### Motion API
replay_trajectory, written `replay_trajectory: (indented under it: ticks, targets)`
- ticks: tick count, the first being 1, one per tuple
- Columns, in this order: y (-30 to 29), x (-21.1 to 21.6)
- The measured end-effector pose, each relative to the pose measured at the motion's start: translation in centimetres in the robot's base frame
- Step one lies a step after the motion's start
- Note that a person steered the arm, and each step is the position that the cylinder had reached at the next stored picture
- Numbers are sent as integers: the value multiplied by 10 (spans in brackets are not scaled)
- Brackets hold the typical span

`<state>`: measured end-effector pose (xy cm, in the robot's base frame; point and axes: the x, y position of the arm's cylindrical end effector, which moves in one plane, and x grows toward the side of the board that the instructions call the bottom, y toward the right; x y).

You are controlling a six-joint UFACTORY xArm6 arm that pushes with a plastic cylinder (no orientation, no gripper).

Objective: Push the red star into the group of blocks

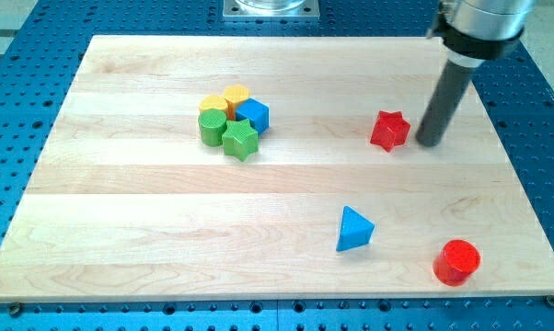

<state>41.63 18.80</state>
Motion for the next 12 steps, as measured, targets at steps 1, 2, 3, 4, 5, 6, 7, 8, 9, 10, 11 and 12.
replay_trajectory:
  ticks: [1,2,3,4,5,6,7,8,9,10,11,12]
  targets:
    - [-61,0]
    - [-64,1]
    - [-76,13]
    - [-121,13]
    - [-126,13]
    - [-134,13]
    - [-148,13]
    - [-149,22]
    - [-122,12]
    - [-136,8]
    - [-142,8]
    - [-155,13]
